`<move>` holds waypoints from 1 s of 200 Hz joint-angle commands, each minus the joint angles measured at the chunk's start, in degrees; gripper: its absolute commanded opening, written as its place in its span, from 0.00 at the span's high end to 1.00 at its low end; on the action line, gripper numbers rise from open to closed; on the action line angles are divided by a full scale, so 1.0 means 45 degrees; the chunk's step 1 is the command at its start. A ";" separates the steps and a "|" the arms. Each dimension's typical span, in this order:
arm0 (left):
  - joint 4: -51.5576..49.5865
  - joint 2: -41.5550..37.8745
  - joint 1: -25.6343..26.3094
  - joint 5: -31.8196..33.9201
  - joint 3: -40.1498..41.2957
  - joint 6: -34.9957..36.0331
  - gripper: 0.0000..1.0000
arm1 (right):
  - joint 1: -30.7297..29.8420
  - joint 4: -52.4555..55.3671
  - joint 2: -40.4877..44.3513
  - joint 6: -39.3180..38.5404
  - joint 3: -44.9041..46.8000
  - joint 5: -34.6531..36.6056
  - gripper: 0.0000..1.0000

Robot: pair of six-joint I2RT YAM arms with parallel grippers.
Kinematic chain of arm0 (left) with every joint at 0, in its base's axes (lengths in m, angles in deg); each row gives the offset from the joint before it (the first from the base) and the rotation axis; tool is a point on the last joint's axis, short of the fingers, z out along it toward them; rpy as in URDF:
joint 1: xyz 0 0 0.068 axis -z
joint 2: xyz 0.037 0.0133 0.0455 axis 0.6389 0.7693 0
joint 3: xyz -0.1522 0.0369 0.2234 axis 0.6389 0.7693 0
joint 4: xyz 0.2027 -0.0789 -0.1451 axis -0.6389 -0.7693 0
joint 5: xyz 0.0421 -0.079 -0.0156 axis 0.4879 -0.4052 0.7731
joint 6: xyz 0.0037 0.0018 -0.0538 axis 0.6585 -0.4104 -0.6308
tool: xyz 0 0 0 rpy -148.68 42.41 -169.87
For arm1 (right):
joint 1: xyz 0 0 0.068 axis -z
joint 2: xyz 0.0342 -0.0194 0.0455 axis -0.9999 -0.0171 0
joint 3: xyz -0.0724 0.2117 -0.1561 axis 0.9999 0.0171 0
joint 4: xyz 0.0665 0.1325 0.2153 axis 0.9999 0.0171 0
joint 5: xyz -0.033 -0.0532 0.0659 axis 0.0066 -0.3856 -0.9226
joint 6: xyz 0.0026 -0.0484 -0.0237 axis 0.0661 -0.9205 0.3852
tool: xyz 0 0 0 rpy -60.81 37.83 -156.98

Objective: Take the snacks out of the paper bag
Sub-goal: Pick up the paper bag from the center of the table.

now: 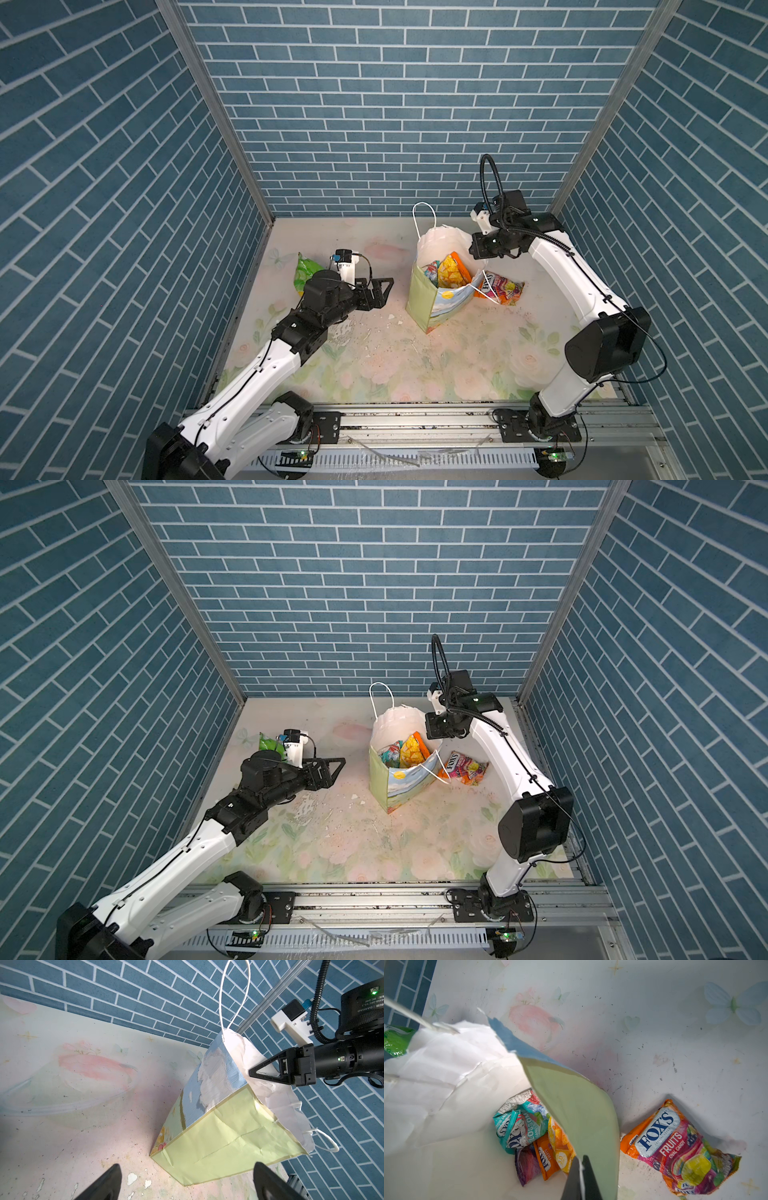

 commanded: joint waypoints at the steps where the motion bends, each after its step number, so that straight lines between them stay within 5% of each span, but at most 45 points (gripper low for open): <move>1: 0.0002 -0.0157 0.0057 -0.0088 0.0042 0.0072 0.00 | -0.0076 -0.0127 0.0589 0.0393 0.0366 0.0677 1.00; 58: -0.0388 -0.0304 0.0066 0.0022 -0.0394 0.0140 0.00 | -0.0035 -0.1052 0.0588 0.1014 -0.0050 0.2079 1.00; 146: -0.0770 -0.0085 0.0057 0.0420 -0.1084 0.0472 0.01 | -0.0031 -0.0923 -0.1310 0.0607 -0.3635 0.3395 1.00; 200: -0.0926 -0.0307 0.0057 0.0344 -0.1409 0.0345 0.01 | -0.0150 -0.0546 -0.2324 0.0017 -0.5467 0.1984 1.00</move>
